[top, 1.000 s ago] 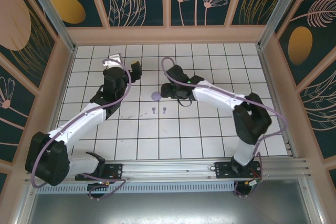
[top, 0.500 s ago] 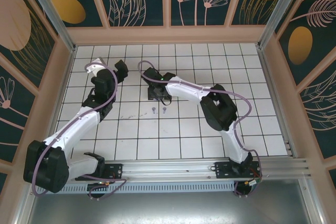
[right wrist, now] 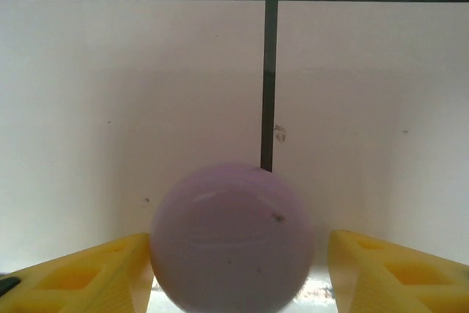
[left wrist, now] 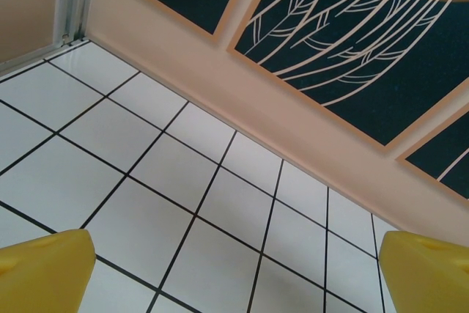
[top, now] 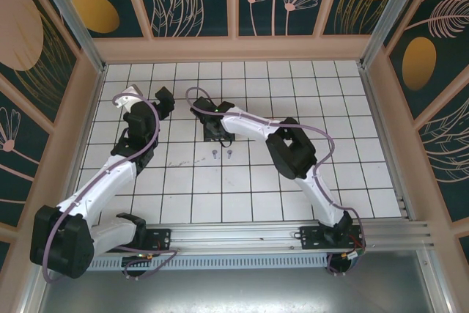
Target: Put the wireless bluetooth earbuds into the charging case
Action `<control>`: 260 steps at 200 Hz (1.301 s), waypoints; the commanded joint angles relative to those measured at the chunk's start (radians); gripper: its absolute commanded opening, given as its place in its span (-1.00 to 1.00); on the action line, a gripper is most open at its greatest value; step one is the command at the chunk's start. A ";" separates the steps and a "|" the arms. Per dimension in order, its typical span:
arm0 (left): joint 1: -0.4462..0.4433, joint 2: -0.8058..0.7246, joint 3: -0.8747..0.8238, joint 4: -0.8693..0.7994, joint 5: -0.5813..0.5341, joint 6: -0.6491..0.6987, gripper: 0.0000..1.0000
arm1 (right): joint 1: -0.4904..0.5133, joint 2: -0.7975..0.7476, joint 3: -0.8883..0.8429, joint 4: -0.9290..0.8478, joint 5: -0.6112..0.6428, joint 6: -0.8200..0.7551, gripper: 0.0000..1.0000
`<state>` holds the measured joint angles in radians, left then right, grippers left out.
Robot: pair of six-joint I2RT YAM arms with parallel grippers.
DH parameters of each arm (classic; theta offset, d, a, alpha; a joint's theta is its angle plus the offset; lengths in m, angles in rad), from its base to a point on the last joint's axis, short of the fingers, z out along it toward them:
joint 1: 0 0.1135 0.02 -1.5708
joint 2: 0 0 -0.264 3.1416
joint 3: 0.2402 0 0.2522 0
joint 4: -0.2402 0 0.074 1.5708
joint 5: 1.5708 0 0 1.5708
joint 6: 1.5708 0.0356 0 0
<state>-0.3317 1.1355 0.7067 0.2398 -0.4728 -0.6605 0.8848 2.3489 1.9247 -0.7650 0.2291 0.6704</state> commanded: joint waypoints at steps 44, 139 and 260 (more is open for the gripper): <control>0.008 -0.034 -0.008 0.013 -0.001 -0.028 0.98 | 0.008 0.050 0.049 -0.025 0.001 0.015 0.07; 0.008 -0.063 -0.091 0.162 0.267 -0.032 0.94 | -0.040 -0.199 -0.131 0.077 0.009 0.020 -0.31; -0.084 0.193 -0.330 0.944 0.651 -0.185 0.89 | -0.209 -0.690 -0.499 0.447 -0.196 0.381 -0.34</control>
<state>-0.3733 1.2827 0.3885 0.9543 0.1471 -0.8028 0.6670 1.6745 1.4567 -0.4210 0.1024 0.9127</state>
